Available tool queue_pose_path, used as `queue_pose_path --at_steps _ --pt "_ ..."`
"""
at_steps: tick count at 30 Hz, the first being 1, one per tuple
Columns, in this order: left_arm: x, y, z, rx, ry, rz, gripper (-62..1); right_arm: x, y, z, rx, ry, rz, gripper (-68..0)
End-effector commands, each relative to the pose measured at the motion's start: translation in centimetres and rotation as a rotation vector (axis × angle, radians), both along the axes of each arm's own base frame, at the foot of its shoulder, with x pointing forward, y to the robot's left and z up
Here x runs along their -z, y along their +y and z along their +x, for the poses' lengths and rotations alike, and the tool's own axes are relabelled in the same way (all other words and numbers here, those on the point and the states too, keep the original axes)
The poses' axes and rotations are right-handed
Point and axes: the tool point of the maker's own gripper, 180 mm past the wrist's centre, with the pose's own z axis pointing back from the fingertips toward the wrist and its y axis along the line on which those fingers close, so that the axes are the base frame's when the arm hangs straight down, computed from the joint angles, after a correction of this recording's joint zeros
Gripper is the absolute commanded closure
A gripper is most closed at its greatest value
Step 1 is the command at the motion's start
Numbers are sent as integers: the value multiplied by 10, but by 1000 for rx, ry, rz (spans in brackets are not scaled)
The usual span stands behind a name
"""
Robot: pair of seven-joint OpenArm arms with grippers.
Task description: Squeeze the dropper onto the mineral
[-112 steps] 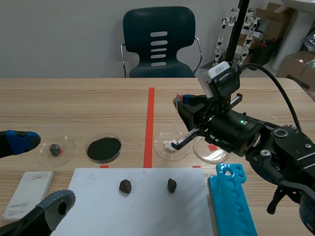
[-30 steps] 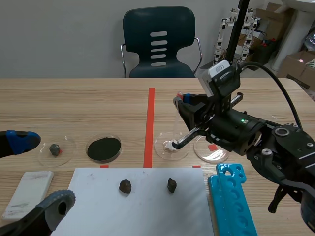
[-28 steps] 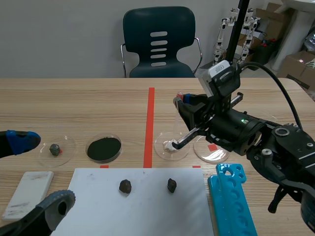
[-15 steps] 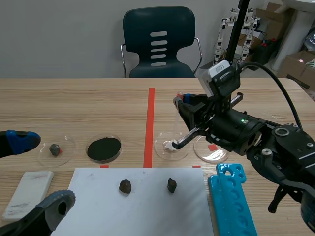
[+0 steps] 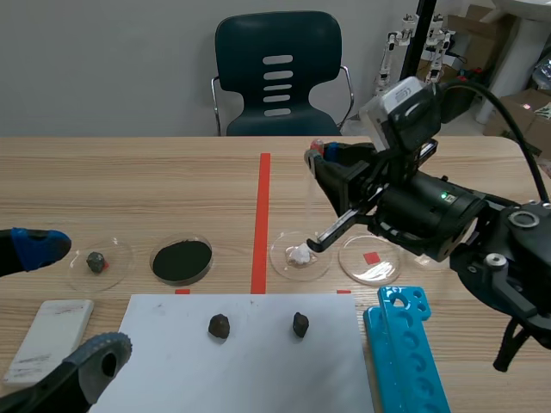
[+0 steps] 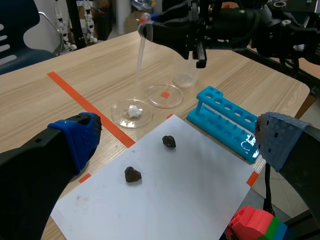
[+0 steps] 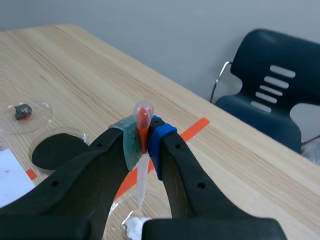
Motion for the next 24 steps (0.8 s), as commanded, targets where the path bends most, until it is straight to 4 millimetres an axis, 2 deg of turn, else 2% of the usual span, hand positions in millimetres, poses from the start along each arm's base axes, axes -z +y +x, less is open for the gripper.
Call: queue_pose_path --at_steps 1,8,15,20,24 --pt "-7 -2 1 -5 -16 -33 -623 -15 0 -7 -17 -37 15 -11" --pt "-7 -2 1 -5 -16 -33 -623 -29 -3 -56 -71 -46 -17 -11" --pt "-7 -2 1 -5 -16 -33 -623 -46 -17 -105 -81 -35 -21 -11" --pt "-7 -2 1 -5 -16 -33 -623 -56 -29 -131 -59 -17 -3 -11" --pt "-7 -2 1 -5 -16 -33 -623 -56 -38 -150 -47 14 12 -11"
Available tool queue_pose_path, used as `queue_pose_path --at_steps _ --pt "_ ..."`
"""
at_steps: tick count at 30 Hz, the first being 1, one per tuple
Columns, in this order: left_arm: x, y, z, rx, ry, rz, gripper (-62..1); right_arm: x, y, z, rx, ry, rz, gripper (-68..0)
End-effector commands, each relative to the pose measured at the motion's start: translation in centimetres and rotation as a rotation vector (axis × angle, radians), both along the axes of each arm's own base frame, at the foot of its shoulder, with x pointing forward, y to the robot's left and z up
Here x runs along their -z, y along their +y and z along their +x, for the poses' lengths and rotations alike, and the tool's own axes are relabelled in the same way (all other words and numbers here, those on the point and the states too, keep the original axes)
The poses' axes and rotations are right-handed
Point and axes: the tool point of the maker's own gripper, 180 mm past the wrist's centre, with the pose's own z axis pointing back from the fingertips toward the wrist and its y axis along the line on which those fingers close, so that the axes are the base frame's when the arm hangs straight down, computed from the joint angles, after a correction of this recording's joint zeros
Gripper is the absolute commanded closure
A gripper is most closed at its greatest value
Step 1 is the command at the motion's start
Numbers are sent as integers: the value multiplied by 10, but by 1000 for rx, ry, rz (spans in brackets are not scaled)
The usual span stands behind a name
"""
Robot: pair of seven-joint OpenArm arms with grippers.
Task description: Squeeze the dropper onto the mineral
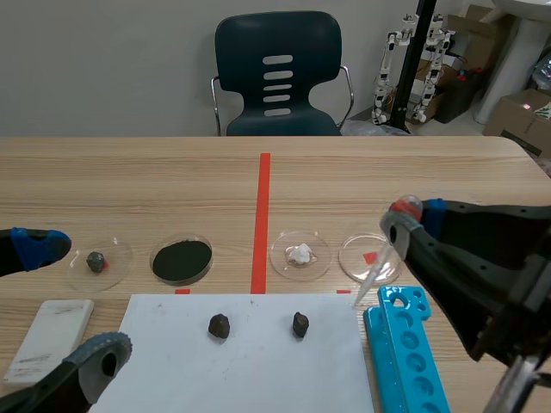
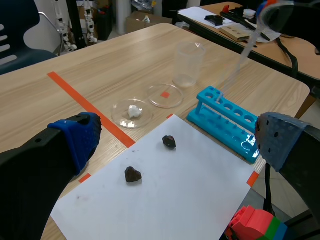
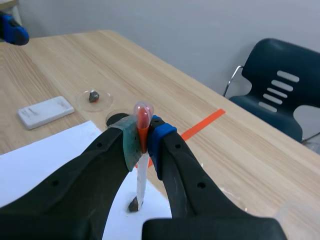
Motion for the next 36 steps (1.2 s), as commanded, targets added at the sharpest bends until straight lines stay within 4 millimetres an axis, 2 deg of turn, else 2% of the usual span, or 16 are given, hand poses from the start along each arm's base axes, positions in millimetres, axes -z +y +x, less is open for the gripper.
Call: queue_pose_path --at_steps 1,10,36 --pt "-7 -2 1 -5 -16 -33 -623 -7 -1 -4 0 -12 34 -11" --pt "-7 -2 1 -5 -16 -33 -623 -6 -12 -25 13 22 67 -11" --pt "-7 -2 1 -5 -16 -33 -623 -2 -13 -24 17 39 45 -11"
